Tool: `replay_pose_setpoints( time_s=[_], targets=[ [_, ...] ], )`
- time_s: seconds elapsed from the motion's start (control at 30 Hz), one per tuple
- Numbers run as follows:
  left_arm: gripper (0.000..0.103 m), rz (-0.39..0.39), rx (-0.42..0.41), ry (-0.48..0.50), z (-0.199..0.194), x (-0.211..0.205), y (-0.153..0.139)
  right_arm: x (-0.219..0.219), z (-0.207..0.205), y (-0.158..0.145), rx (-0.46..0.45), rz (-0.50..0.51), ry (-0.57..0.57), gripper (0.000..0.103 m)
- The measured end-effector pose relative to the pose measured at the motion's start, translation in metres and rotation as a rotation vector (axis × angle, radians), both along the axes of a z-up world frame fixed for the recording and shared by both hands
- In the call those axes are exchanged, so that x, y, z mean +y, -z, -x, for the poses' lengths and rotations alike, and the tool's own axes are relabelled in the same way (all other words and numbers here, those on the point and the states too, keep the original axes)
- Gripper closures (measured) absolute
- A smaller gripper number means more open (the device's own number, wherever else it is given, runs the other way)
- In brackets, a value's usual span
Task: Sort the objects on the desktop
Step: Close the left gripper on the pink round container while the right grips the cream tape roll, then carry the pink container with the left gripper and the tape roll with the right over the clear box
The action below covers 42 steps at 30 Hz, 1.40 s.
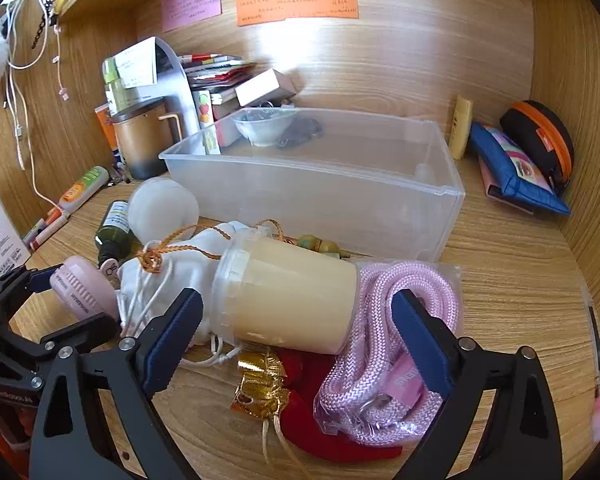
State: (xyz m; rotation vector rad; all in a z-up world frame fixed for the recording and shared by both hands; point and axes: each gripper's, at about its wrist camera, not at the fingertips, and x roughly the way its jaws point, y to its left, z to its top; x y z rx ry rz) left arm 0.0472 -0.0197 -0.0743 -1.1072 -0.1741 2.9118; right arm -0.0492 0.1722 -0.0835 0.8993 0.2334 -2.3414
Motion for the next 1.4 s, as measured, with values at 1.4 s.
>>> replay_pose_setpoints(
  time_s=[1.4],
  targets=[
    [0.039, -0.028, -0.024, -0.036, 0.009, -0.010, 0.004, -0.003, 0.006, 0.000, -0.022, 0.040, -0.027, 0.039]
  ],
)
